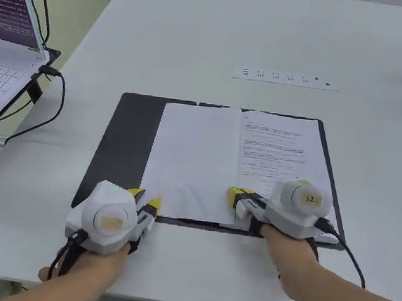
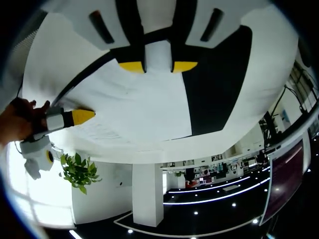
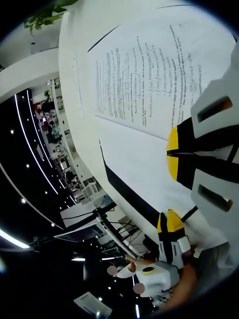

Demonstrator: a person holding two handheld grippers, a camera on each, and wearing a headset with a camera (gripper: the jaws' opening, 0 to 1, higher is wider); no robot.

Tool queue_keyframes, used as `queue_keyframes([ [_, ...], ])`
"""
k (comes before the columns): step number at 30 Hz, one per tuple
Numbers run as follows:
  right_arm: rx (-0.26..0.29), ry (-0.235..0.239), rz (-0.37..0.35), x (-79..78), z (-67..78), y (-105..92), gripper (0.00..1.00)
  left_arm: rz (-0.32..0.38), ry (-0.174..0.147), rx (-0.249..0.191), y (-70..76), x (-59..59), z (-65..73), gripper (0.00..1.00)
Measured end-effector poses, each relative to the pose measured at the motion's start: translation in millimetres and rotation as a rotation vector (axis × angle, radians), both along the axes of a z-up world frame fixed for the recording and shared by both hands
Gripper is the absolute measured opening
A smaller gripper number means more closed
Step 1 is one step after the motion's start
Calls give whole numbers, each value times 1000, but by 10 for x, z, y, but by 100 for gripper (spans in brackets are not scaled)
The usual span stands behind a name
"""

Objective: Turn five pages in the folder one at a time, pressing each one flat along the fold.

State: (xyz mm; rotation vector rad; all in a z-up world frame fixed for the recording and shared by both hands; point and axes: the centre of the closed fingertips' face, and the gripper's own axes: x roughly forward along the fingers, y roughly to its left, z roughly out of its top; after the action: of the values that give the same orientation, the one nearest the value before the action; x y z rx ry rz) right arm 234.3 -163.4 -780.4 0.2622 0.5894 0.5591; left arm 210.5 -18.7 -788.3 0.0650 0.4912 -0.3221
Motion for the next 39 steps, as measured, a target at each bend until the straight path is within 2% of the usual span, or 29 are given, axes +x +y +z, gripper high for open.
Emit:
queue_keyframes([
  [19,-13,39,48,-529,-28,-21,0,5,4,-5,0,2,2,18],
  [23,17,75,42,-592,-29,-22,0,6,8,-5,-5,1,-1,18],
  [26,11,94,56,-672,-18,-12,0,7,11,-7,-12,-2,0,18],
  [27,6,118,60,-709,-42,-14,0,7,11,-7,-14,-2,1,18],
  [28,5,111,61,-723,-28,-11,0,8,11,-8,-13,-4,2,18],
  [32,45,101,51,-765,136,17,0,11,22,-6,-10,-6,5,18],
  [35,77,74,41,-759,324,34,0,17,38,-10,0,0,14,18],
  [38,105,54,17,-748,483,9,0,14,57,-28,-22,-11,20,21],
  [39,123,33,-2,-724,570,-11,0,8,71,-52,-54,-26,28,24],
])
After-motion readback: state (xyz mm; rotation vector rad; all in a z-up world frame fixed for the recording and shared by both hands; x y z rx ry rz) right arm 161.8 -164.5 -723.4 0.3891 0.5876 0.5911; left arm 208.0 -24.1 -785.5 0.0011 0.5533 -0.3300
